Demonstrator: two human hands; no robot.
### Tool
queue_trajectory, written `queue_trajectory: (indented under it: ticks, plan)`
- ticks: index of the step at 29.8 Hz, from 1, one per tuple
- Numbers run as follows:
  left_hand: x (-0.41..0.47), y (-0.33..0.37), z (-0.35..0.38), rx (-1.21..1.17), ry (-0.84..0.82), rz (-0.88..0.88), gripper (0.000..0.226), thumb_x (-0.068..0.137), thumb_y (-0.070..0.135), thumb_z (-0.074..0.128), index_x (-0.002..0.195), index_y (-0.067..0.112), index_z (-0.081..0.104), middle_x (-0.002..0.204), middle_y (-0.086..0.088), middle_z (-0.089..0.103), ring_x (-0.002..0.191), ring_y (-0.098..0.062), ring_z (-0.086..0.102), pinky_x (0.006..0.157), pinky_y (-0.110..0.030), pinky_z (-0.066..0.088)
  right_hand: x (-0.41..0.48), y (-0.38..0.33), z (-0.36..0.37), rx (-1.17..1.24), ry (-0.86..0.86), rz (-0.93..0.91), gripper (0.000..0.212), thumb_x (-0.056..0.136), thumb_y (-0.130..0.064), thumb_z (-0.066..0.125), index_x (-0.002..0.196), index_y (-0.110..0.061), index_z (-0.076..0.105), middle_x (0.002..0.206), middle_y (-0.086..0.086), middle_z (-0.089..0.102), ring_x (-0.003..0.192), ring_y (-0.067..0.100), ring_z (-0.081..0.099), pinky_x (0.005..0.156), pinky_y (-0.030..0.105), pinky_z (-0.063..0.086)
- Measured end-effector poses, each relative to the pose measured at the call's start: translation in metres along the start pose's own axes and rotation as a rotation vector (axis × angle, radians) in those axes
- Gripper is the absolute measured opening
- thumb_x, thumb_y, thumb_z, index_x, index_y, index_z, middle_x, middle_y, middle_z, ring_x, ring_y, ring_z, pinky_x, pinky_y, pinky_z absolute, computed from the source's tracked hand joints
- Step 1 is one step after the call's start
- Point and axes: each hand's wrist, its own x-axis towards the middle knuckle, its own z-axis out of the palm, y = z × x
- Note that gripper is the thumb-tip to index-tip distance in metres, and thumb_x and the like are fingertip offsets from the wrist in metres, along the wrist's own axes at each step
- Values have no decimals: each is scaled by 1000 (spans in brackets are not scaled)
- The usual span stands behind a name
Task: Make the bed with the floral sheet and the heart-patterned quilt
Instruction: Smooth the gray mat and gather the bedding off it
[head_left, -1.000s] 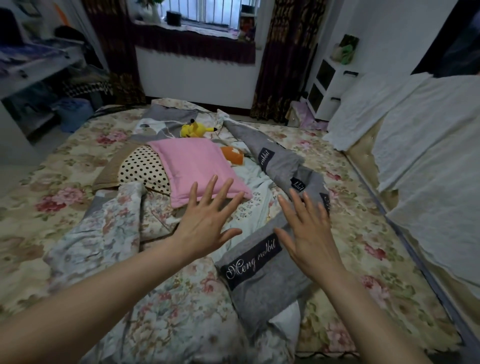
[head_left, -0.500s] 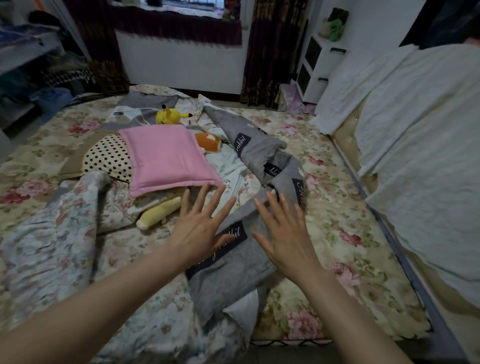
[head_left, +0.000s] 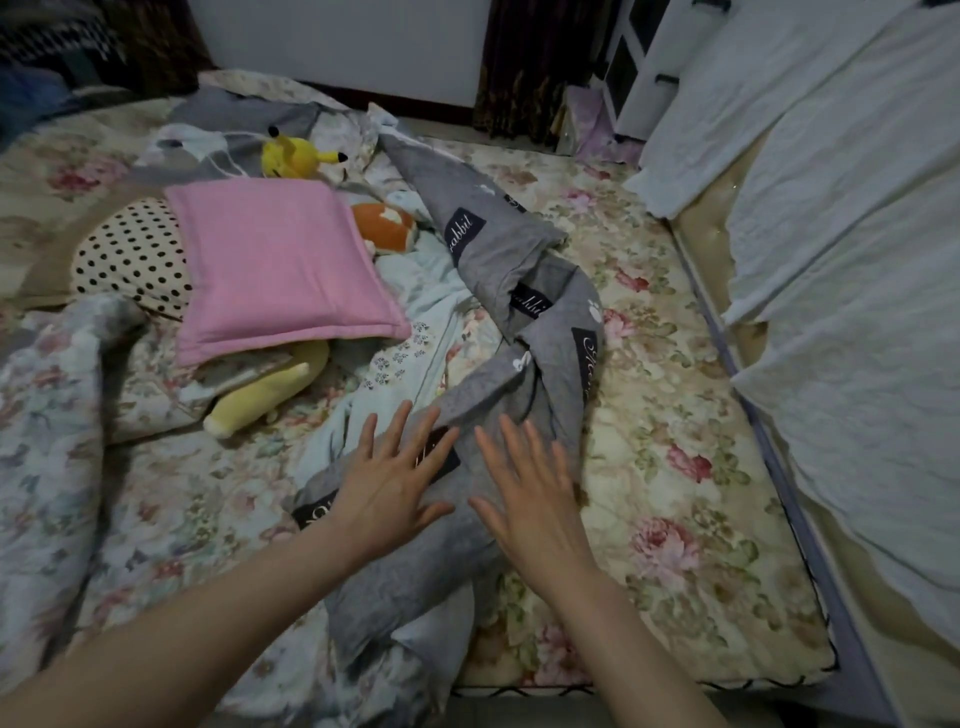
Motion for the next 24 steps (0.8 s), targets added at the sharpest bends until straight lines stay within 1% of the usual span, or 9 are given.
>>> queue_trajectory:
  ticks: [4, 8, 10, 13, 16, 18, 20, 22, 24]
  plan:
    - [10, 10, 35, -43, -121, -62, 84, 87, 76, 23, 153, 23, 32, 161, -10, 25, 148, -39, 17, 114, -65, 18, 11, 10, 36, 70, -84, -6, 77, 96, -48, 49, 157, -32, 6, 164, 4, 9, 151, 26, 4, 120, 52, 9]
    - [19, 16, 65, -81, -260, -146, 88, 85, 78, 19, 155, 24, 26, 161, -9, 22, 148, -39, 12, 112, -66, 24, 22, 15, 76, 82, -115, -9, 92, 84, -45, 71, 155, -30, 15, 159, 8, 28, 146, 32, 28, 113, 53, 27]
    - [22, 18, 76, -92, -285, -171, 89, 85, 77, 18, 157, 26, 13, 163, -7, 8, 149, -38, -1, 115, -66, 15, 24, 14, 93, 104, -140, 6, 92, 84, -42, 72, 155, -30, 15, 159, 9, 28, 146, 33, 27, 113, 55, 30]
    - [29, 17, 102, -112, -302, -189, 90, 91, 72, 34, 156, 27, -8, 162, -4, -17, 148, -35, -17, 118, -60, 0, 26, 16, 120, 126, -166, 61, 84, 87, -40, 69, 155, -28, 21, 159, 10, 29, 145, 32, 32, 110, 51, 36]
    - [36, 17, 131, -149, -411, -215, 94, 92, 66, 43, 156, 24, -12, 162, -6, -22, 150, -32, -15, 119, -54, 1, 34, 21, 145, 131, -156, 233, 73, 80, -37, 76, 144, -20, 47, 134, 15, 57, 111, 34, 61, 87, 46, 54]
    - [36, 18, 153, -199, -481, -224, 90, 95, 62, 42, 156, 22, -11, 162, -6, -20, 151, -31, -11, 121, -50, 4, 36, 26, 160, 185, -197, 353, 61, 83, -35, 74, 138, -19, 52, 111, 15, 62, 91, 34, 63, 75, 45, 55]
    - [43, 17, 179, -234, -514, -231, 78, 102, 47, 39, 156, 22, -11, 163, -6, -18, 151, -31, -10, 123, -47, 5, 36, 29, 187, 185, -204, 425, 58, 81, -35, 76, 133, -20, 55, 99, 14, 60, 82, 34, 62, 68, 44, 53]
    - [50, 13, 188, -229, -508, -232, 72, 105, 30, 39, 156, 23, -12, 163, -4, -19, 151, -30, -11, 123, -46, 5, 32, 27, 195, 194, -180, 448, 60, 80, -34, 78, 135, -23, 55, 106, 14, 59, 87, 33, 59, 69, 42, 52]
    - [55, 14, 198, -265, -530, -234, 81, 101, 41, 45, 155, 27, -14, 161, 1, -22, 150, -29, -13, 121, -52, 6, 31, 33, 209, 166, -164, 457, 64, 89, -27, 68, 146, -27, 41, 131, 16, 50, 113, 36, 50, 88, 45, 49]
